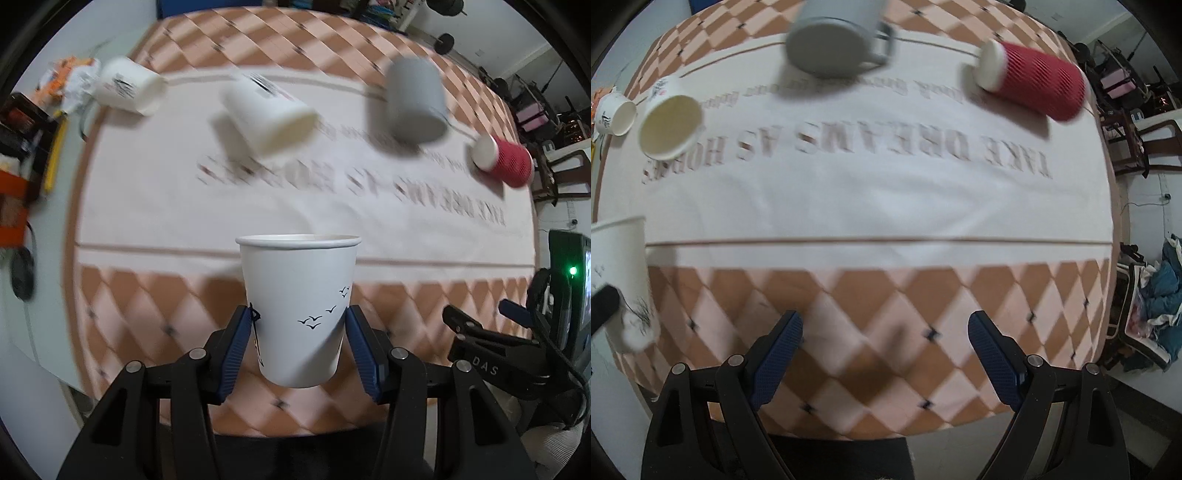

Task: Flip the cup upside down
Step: 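Lift the white cup with the left tool and carry it toward the right tool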

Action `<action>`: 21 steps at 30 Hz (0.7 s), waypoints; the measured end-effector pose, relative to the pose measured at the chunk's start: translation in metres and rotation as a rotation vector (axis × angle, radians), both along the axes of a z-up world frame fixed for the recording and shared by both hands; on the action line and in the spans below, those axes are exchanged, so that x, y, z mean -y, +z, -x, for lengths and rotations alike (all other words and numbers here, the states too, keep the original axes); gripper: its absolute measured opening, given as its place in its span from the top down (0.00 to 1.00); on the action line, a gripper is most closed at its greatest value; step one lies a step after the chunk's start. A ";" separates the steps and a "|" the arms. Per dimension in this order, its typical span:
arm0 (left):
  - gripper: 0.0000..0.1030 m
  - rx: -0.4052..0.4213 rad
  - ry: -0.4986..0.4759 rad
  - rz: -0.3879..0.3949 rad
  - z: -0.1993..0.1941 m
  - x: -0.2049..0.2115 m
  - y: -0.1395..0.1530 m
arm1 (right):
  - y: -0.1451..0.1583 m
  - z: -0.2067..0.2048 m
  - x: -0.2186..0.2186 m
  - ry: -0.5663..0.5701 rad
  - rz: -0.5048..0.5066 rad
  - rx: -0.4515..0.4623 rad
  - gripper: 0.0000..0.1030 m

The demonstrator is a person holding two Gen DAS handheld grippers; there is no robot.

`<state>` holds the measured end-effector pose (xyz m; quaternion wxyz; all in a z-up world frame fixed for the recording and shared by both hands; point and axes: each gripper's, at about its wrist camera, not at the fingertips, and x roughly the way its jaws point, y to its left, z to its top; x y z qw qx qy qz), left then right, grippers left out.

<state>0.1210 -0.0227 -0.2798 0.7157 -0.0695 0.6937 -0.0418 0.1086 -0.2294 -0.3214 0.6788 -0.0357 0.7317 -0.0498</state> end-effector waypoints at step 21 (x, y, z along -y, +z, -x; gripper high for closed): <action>0.41 -0.129 0.023 0.099 0.012 0.096 -0.057 | -0.020 0.029 0.114 -0.052 0.021 -0.011 0.10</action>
